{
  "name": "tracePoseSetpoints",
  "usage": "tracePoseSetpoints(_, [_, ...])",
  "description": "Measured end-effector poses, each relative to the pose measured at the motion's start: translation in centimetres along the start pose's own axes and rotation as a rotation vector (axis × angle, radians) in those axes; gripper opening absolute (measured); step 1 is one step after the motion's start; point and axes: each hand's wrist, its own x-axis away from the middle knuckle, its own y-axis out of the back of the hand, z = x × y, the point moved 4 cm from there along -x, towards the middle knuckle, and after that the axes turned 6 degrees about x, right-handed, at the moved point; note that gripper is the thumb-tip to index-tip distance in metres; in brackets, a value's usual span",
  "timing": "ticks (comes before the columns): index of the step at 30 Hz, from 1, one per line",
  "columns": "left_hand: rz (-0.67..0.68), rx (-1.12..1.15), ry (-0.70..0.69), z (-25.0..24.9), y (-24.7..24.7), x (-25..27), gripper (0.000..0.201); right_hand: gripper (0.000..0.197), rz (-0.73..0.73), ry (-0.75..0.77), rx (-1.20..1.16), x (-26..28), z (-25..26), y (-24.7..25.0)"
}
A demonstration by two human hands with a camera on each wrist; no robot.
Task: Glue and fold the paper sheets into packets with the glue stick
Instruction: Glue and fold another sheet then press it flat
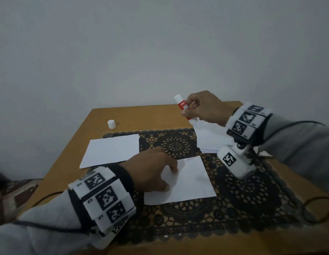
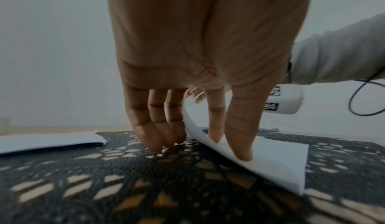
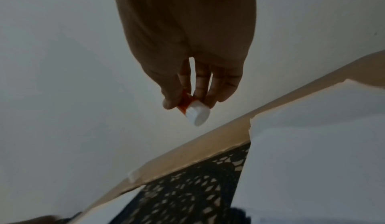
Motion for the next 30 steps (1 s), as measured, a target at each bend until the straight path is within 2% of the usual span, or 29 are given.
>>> tracePoseSetpoints(5, [-0.016,0.012,-0.018,0.3,0.0,-0.2,0.047,0.031,-0.068,-0.031,0.159,-4.3,-1.1,-2.8])
tracePoseSetpoints(8, [-0.021,0.041,-0.032,0.5,-0.1,-0.3,0.047,0.031,-0.059,-0.035,0.209,-5.5,-1.6,-3.9])
tracePoseSetpoints(14, [-0.012,0.041,-0.05,0.5,0.1,-0.8,0.046,0.032,-0.043,-0.027,0.302,-6.3,-2.0,-4.9])
tracePoseSetpoints(19, [-0.026,0.054,-0.063,0.5,0.0,-1.1,0.047,0.038,-0.021,-0.077,0.31,-6.1,-2.4,-4.5])
tracePoseSetpoints(23, [-0.005,0.048,-0.031,0.6,0.0,-0.9,0.05,0.049,-0.044,-0.068,0.259,-4.9,-2.0,-1.8])
tracePoseSetpoints(27, [0.011,0.075,-0.012,0.5,0.2,-1.0,0.048,0.023,-0.032,-0.001,0.434,-1.6,-3.3,2.7])
tracePoseSetpoints(30, [0.007,0.071,-0.002,0.3,0.3,-0.9,0.048,0.018,0.066,-0.039,0.6,1.8,-5.8,4.8])
